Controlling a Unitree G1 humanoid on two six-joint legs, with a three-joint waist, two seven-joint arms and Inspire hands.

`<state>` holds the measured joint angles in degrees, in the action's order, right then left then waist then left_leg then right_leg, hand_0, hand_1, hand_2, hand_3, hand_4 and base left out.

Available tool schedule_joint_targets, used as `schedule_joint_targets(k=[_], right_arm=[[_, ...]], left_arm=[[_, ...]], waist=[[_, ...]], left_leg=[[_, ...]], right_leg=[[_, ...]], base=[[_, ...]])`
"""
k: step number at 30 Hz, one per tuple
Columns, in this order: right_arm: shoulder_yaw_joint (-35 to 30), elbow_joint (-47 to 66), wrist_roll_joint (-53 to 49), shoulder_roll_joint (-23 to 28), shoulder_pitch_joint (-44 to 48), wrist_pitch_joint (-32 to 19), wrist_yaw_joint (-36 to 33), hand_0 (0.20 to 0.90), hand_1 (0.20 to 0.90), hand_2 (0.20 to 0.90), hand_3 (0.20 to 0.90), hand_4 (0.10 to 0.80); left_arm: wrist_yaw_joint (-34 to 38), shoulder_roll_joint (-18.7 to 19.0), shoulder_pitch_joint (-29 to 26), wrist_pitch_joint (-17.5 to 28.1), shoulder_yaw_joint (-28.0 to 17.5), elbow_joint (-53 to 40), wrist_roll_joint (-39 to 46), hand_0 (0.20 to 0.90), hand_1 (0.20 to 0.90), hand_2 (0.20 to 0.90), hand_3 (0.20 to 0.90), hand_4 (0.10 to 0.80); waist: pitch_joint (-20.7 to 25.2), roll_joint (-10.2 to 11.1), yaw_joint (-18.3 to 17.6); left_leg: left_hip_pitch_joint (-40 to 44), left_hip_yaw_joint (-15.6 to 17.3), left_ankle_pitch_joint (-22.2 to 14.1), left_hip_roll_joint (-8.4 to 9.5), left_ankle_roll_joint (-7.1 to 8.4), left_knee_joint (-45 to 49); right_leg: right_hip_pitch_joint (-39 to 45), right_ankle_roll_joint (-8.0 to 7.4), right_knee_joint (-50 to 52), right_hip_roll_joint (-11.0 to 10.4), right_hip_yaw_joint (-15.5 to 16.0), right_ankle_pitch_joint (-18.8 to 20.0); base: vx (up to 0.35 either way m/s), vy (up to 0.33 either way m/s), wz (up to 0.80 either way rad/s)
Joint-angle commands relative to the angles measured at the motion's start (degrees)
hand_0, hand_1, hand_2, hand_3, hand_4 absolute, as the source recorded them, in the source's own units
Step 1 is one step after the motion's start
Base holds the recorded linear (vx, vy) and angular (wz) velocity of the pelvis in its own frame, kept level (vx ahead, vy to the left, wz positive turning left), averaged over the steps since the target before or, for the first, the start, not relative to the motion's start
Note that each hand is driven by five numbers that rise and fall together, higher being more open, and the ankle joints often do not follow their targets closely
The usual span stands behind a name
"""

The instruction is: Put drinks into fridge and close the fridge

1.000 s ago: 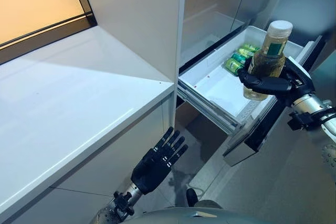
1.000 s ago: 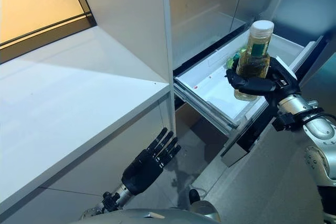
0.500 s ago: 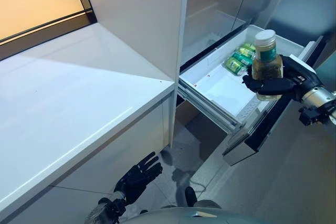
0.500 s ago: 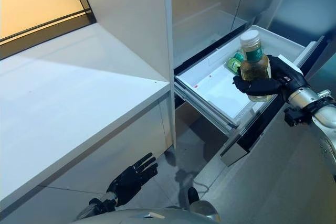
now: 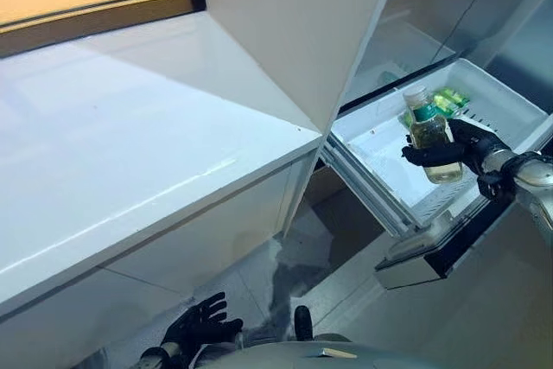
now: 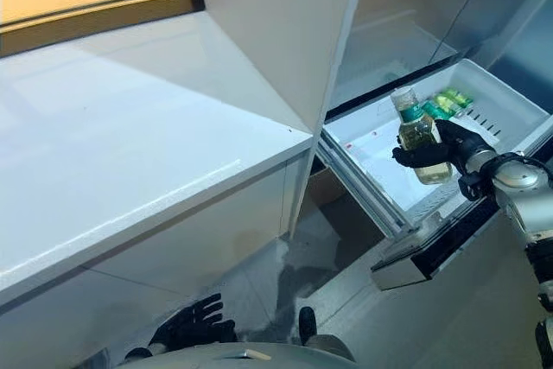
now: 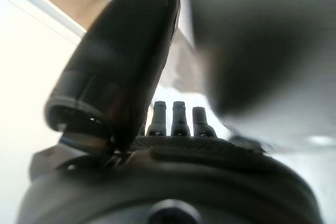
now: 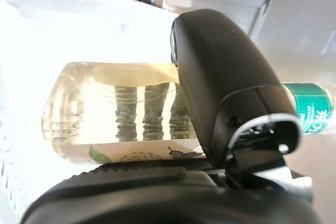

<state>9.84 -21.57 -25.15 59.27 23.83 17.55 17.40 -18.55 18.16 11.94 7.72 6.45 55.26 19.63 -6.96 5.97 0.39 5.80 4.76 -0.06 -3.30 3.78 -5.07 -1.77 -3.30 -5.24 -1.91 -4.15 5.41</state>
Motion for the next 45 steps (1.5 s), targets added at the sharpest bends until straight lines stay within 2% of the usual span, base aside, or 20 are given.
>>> schedule_joint_targets(k=[1, 10, 16, 25, 31, 39, 45], right_arm=[[-4.0, -4.3, 1.1, 2.2, 17.5, -2.8, -6.6, 0.3, 0.3, 0.3, 0.2, 0.1], [0.4, -14.2, 3.9, 2.7, 21.4, 1.3, -8.1, 0.3, 0.3, 0.3, 0.2, 0.1], [4.9, -20.3, 9.0, 2.6, 24.1, 3.7, -5.4, 0.3, 0.3, 0.3, 0.2, 0.1], [7.8, -27.7, 14.3, 1.9, 26.6, 1.7, -1.0, 0.3, 0.3, 0.3, 0.2, 0.1], [10.7, -32.7, 18.4, 1.9, 30.1, 3.0, 2.3, 0.3, 0.3, 0.3, 0.2, 0.1], [13.2, -37.9, 24.1, 2.0, 32.4, 2.8, 5.4, 0.3, 0.3, 0.3, 0.2, 0.1], [14.0, -39.8, 24.2, 1.9, 33.9, 3.1, 5.6, 0.3, 0.3, 0.3, 0.2, 0.1]], left_arm=[[0.9, 3.9, -0.8, 1.6, 0.2, 0.7, -2.4, 0.9, 0.9, 0.9, 0.9, 0.8], [1.4, 4.7, -1.6, 3.1, 1.9, -1.0, -0.6, 0.9, 0.9, 0.9, 0.9, 0.8], [4.9, 5.4, -2.4, 4.6, 2.4, -2.3, -0.1, 0.9, 0.9, 0.9, 0.9, 0.8], [6.4, 6.1, -2.9, 5.5, 2.3, -3.5, -1.0, 0.9, 0.9, 0.9, 0.9, 0.8], [6.8, 7.7, -4.0, 0.4, 2.8, -7.9, 0.8, 0.9, 0.9, 0.9, 0.9, 0.8], [6.8, 8.7, -3.8, -0.5, 2.8, -9.6, 1.1, 0.9, 0.9, 0.9, 0.9, 0.8], [6.4, 9.1, -3.4, -0.3, 2.8, -10.4, 0.9, 0.9, 0.9, 0.9, 0.9, 0.8]], waist=[[-1.8, 1.1, 2.0], [-6.7, -0.4, 3.1], [-9.2, -1.3, 3.8], [-10.9, -2.1, 5.3], [-11.0, -3.2, 5.7], [-11.2, -3.9, 6.8], [-11.2, -4.4, 7.3]], left_leg=[[-5.1, -3.7, -1.2, 4.33, -4.33, 0.5], [-8.9, -4.4, 0.0, 4.28, -4.12, 0.9], [-11.2, -4.3, 1.0, 4.15, -3.6, 1.0], [-13.2, -4.2, 1.6, 4.33, -3.26, 1.1], [-14.2, -4.7, 2.2, 4.86, -3.24, 1.2], [-15.0, -5.4, 2.6, 5.41, -3.4, 1.4], [-15.6, -5.9, 2.8, 5.72, -3.48, 1.5]], right_leg=[[0.7, -2.08, 1.0, 3.5, 4.4, -1.4], [-2.7, -1.57, 2.0, 3.7, 5.0, -1.3], [-4.6, -1.34, 2.5, 3.5, 6.3, -1.2], [-6.2, -1.08, 2.9, 3.0, 8.2, -1.5], [-7.3, -0.87, 3.5, 2.9, 8.4, -1.6], [-7.9, -0.71, 3.8, 2.6, 8.9, -1.7], [-8.5, -0.57, 4.1, 2.6, 9.0, -1.8]], base=[[-0.099, -0.051, 0.04], [-0.072, -0.062, 0.01], [-0.063, -0.055, 0.03], [-0.035, -0.05, 0.04], [0.001, -0.003, 0.04], [-0.002, -0.011, 0.05], [0.0, 0.0, 0.0]])
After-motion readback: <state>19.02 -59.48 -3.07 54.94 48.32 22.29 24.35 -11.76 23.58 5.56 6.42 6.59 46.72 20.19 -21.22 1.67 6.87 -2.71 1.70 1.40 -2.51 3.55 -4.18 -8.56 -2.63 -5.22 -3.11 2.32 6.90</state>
